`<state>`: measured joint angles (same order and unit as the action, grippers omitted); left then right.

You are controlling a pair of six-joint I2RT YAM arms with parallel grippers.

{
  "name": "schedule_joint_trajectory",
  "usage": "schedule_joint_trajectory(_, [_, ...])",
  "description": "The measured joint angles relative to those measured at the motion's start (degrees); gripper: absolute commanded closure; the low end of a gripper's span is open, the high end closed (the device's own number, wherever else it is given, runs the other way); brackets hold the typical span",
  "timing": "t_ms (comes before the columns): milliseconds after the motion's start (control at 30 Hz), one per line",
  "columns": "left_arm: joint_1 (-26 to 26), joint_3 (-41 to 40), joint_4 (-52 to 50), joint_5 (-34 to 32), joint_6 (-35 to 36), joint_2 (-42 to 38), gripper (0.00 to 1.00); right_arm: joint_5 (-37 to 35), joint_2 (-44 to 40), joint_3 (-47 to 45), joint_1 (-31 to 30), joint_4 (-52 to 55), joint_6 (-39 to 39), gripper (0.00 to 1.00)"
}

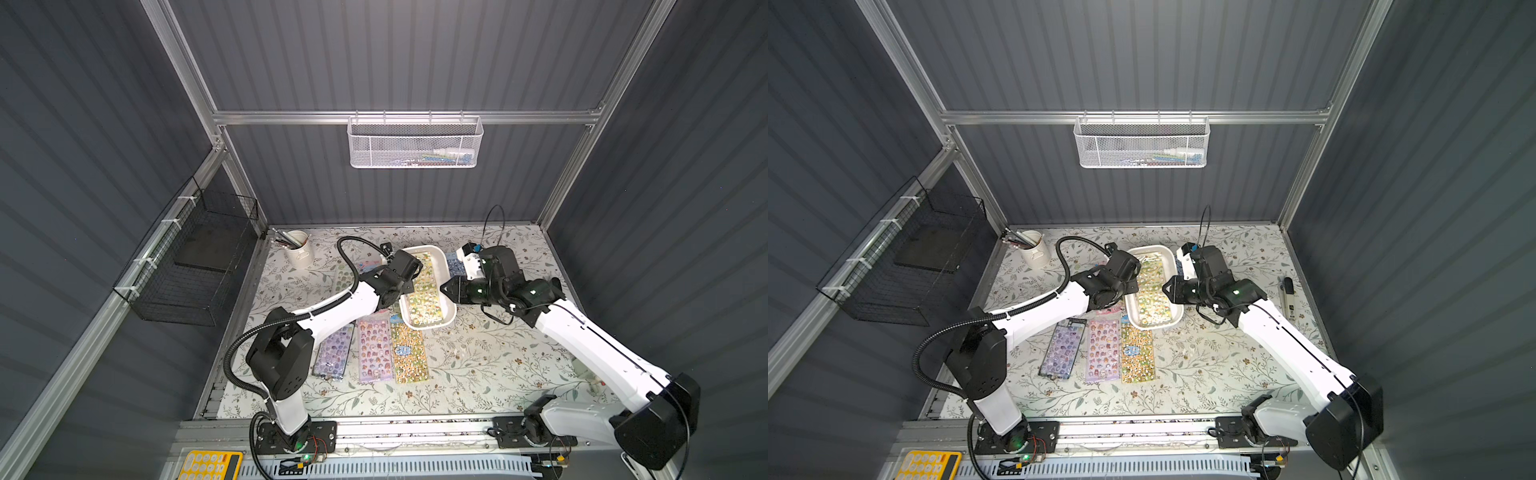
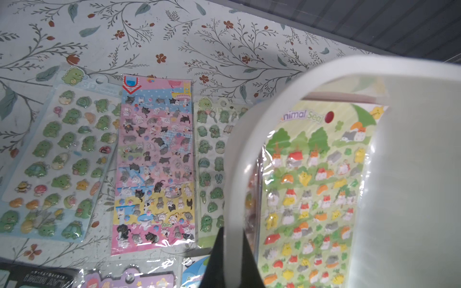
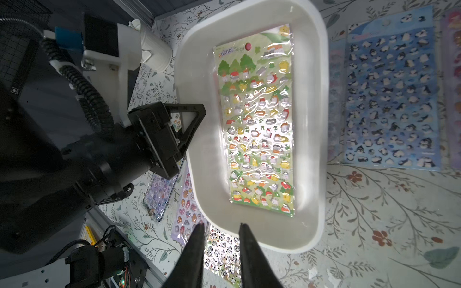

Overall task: Take the stickers out of the storage box
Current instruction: Pick up the sticker from the storage box.

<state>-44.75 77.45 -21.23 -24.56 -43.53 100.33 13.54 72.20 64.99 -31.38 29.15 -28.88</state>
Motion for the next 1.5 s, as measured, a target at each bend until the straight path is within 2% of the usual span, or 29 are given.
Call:
schedule_joint_trajectory(100, [0.0,-1.4,0.5,-1.0,-0.1,-0.6,1.00,-1.4,1.7,1.6,-1.5,0.7,0.3,0.78])
schedule_joint_trajectory(300, [0.0,-3.0,0.5,-1.6,-0.3,-1.8,1.00,-3.6,6.1,5.6,-3.7,2.1,1.1,0.88])
schedule_joint_trajectory(467, [0.0,-5.0,0.9,-2.1,-0.9,-2.8,1.00,-5.2,9.8,8.2,-4.7,3.2,1.6,0.90])
schedule_joint_trajectory(900, [0.0,-6.7,1.1,-2.4,-2.2,-8.4,1.00,-10.8,19.9,12.1,-4.8,4.8,2.5,0.89])
schedule_joint_trajectory(1233, [0.0,-8.7,1.6,-1.1,-2.8,-11.0,1.00,-15.9,23.0,15.2,-6.0,4.8,3.3,0.87])
schedule_joint_trajectory(1500, [0.0,-8.9,1.6,0.3,-3.3,-12.7,1.00,-20.7,24.9,15.8,-7.0,4.4,3.7,0.78])
